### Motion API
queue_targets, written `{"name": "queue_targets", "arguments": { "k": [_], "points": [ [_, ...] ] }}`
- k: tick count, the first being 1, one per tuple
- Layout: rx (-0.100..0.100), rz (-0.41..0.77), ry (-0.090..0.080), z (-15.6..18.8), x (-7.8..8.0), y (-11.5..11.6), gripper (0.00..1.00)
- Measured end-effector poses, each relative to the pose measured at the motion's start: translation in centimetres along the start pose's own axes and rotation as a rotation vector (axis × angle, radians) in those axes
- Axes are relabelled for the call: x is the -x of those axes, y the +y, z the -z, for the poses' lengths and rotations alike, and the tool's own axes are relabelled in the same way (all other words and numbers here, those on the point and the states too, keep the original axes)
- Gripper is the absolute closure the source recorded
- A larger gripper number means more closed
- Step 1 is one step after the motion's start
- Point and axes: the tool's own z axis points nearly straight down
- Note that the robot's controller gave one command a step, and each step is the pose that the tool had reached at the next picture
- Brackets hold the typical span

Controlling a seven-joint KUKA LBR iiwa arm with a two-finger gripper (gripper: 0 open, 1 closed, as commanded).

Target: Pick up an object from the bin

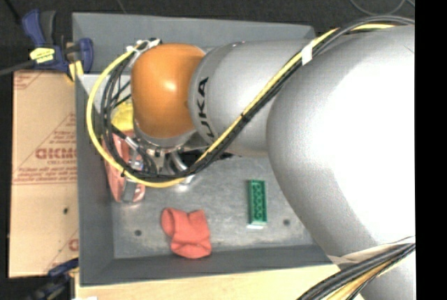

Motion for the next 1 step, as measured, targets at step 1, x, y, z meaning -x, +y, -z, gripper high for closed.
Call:
{"name": "queue_targets", "arguments": {
  "k": [1],
  "points": [
    [0.0, 0.339, 0.001, -6.46, 1.96, 0.37, 0.0]
  ]
}}
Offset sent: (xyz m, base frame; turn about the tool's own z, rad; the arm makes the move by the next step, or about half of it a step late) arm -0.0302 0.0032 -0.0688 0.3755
